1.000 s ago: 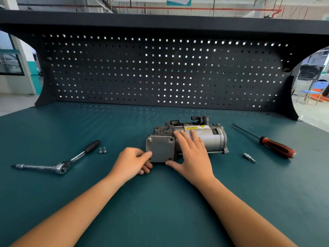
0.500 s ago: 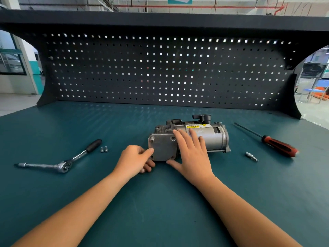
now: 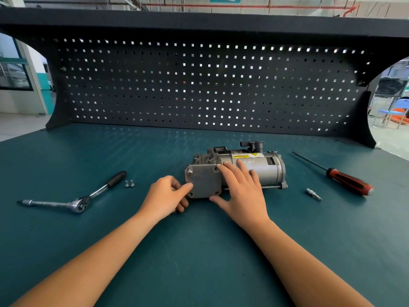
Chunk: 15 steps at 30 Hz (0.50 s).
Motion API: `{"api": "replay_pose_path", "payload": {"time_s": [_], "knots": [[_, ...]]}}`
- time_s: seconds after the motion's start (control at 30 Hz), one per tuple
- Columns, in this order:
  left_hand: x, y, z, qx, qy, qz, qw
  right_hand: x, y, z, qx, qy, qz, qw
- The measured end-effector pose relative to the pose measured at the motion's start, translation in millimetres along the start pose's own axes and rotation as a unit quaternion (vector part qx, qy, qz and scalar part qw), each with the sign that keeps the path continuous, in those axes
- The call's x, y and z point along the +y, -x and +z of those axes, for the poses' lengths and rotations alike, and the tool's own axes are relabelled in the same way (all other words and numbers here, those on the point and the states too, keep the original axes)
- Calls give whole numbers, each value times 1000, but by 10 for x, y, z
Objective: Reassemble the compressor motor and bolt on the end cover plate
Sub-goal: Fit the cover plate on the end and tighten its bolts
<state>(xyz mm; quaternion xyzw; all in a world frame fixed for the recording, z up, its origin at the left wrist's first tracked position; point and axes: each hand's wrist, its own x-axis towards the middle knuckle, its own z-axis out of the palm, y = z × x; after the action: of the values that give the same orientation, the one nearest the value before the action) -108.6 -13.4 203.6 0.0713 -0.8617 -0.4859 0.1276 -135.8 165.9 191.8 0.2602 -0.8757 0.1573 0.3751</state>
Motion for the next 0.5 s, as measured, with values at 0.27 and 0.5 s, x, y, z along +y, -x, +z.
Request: {"api": "replay_pose_path", "payload": {"time_s": [0.27, 0.5], "knots": [[79, 84, -234, 17, 24, 77, 997, 31, -3, 24, 43, -9, -7, 999], [214, 224, -231, -14, 175, 95, 980, 23, -7, 31, 40, -21, 1, 999]]}}
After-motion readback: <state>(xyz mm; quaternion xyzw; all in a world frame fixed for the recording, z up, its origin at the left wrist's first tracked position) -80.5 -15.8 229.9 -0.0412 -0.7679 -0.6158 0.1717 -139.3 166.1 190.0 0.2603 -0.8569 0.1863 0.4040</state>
